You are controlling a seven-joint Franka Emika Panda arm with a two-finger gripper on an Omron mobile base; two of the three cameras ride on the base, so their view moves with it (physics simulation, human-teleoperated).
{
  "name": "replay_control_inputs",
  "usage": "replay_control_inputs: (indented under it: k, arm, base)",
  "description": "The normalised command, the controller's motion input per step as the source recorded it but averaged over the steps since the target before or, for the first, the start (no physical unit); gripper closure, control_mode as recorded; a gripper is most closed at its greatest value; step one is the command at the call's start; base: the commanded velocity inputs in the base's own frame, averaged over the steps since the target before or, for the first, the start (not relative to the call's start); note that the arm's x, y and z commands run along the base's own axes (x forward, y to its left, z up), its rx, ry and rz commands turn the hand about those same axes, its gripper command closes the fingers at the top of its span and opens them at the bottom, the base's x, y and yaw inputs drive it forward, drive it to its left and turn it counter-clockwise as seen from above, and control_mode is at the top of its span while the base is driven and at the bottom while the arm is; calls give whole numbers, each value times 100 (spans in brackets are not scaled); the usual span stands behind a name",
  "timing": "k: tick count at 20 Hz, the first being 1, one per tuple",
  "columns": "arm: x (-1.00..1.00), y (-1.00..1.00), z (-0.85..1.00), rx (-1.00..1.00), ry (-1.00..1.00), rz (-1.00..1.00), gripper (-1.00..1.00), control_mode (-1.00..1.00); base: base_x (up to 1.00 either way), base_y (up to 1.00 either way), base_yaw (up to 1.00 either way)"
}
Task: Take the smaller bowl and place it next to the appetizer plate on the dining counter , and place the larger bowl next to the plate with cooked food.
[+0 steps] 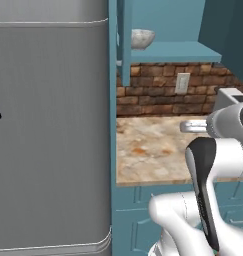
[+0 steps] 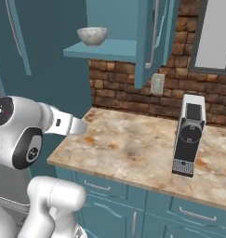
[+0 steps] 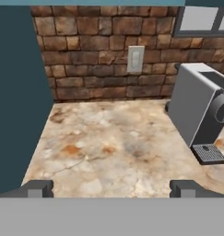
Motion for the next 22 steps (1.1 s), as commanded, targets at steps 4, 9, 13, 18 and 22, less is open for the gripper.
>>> replay_control_inputs:
  k: [4,9,13,18,22]
  arm:
    - [0,0,0,0,0,0,-100,100]
    - [0,0,0,0,0,0,-100,100]
    - [1,-5,5,0,0,1,-100,-100]
    - [-7,-21,46,4,0,6,-100,-100]
    - [-7,17,34,0,-4,-3,-100,-100]
  base:
    - [50,-11,-5]
    - [44,-27,0]
    - [28,-17,1]
    - [0,0,0]
    - [0,0,0]
